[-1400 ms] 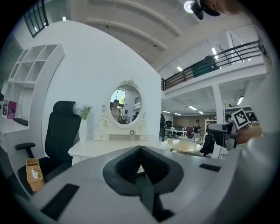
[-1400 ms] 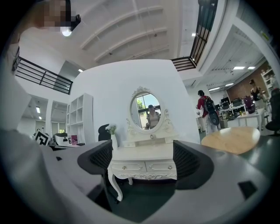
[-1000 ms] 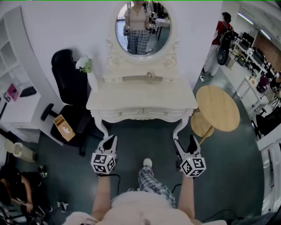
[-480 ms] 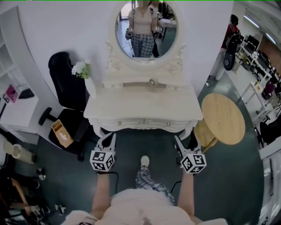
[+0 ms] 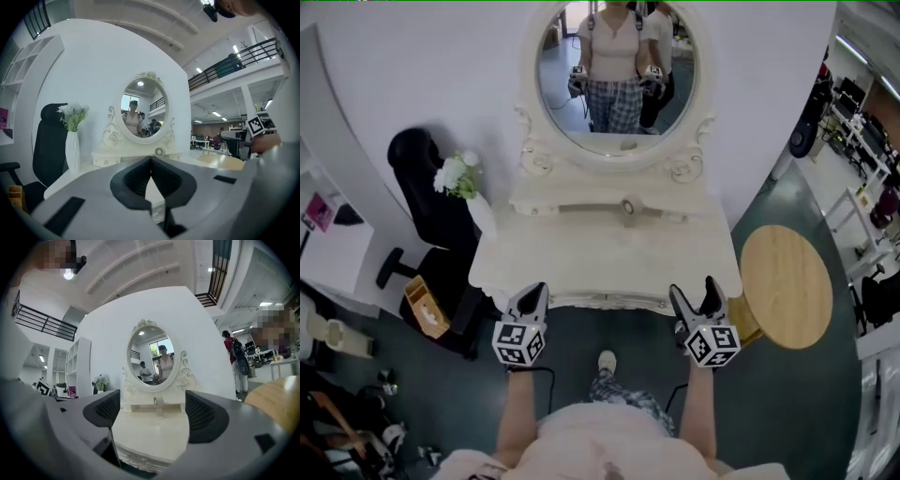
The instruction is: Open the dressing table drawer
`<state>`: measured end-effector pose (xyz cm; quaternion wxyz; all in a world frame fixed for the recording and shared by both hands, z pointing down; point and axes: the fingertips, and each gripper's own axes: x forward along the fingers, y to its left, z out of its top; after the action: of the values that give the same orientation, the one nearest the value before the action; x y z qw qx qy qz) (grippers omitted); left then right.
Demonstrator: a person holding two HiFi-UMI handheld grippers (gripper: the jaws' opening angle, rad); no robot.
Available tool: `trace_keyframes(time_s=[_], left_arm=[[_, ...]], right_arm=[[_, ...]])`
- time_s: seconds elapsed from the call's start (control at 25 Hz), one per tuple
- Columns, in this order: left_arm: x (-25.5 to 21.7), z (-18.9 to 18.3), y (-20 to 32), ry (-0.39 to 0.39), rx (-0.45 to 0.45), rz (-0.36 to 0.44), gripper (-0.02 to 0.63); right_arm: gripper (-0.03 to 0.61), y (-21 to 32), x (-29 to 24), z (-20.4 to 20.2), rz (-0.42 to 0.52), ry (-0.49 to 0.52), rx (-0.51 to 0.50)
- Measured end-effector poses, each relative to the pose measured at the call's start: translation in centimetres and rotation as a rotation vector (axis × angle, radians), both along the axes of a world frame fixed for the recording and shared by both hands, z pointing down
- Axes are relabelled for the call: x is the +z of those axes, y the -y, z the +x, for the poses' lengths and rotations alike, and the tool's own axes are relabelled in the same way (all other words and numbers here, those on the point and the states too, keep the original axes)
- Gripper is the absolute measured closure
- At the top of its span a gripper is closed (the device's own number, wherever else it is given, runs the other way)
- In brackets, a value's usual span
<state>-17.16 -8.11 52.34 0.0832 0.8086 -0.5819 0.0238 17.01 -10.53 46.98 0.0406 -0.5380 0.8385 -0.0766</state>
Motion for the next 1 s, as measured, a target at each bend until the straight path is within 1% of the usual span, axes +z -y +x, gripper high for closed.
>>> trace_keyframes(time_s=[0.2, 0.4, 0.6, 0.8, 1.0], left_arm=[[-0.5, -0.3, 7.6, -0.006, -0.015, -0.004, 0.588], [-0.7, -0.7, 13.3, -0.016, -0.031, 0.000, 0.588], [-0.9, -0.8, 16.8, -0.016, -0.022, -0.009, 0.587], [-1.6, -1.6, 20.2, -0.008, 0.002, -0.003, 0.588], [-1.8, -2.4, 22.6, -0.013, 0.007, -0.005, 0.588]], right_arm=[[0.149, 8.3, -0.7, -0.7, -0.004, -0.007, -0.018], [0.149, 14.4, -0.8, -1.9, -0.003, -0.012, -0.043], [0.149, 18.0, -1.1, -2.6, -0.011, -0.011, -0.045], [0.149, 20.9, -1.7, -2.8, 0.005, -0.015, -0.012], [0.149, 22.8, -1.1, -3.4, -0.020, -0.029, -0.001]])
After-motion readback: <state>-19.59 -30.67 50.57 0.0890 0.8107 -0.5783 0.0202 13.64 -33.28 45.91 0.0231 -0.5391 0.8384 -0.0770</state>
